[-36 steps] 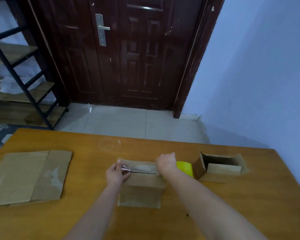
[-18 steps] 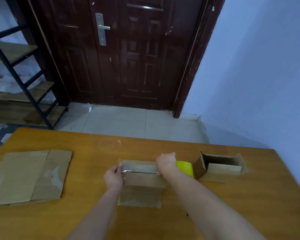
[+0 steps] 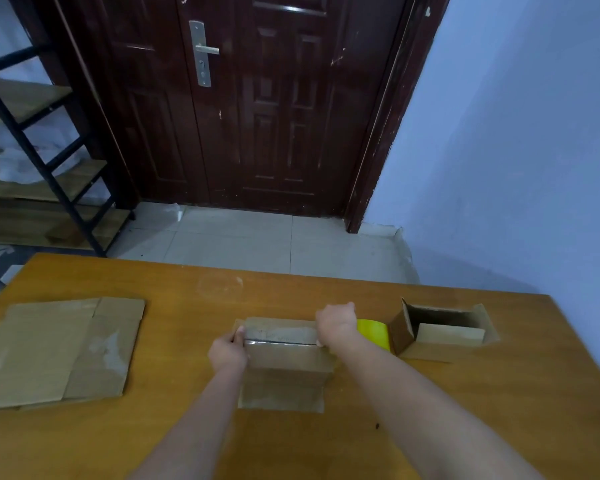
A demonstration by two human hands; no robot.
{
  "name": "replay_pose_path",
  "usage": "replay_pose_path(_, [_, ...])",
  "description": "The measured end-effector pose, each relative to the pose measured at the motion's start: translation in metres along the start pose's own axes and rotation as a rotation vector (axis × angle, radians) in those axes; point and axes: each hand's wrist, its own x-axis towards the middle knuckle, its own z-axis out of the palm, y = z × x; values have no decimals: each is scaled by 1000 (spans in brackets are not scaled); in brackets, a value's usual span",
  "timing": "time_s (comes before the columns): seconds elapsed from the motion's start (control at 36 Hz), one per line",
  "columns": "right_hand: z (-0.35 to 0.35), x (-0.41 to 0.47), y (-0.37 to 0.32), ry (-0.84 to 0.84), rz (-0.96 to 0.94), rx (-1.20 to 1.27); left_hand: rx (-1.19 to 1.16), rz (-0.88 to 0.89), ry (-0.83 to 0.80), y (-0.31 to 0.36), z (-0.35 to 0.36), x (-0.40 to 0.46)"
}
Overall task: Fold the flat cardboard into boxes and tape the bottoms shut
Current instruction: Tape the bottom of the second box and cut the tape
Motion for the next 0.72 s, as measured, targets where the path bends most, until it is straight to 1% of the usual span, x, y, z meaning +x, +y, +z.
replay_pose_path(0.08, [0, 1, -1, -2, 4, 1, -17, -25, 0, 2, 0, -3])
replay_pose_path(0.28, [2, 0, -1, -1, 4, -14, -47, -86, -59, 8, -4, -6])
replay_pose_path(0.53, [1, 0, 0, 1, -1, -9, -21, -202, -116, -1, -2, 10])
replay_pose_path(0.72, [4, 4, -1, 10, 11, 1, 42, -241, -162, 12, -10, 0])
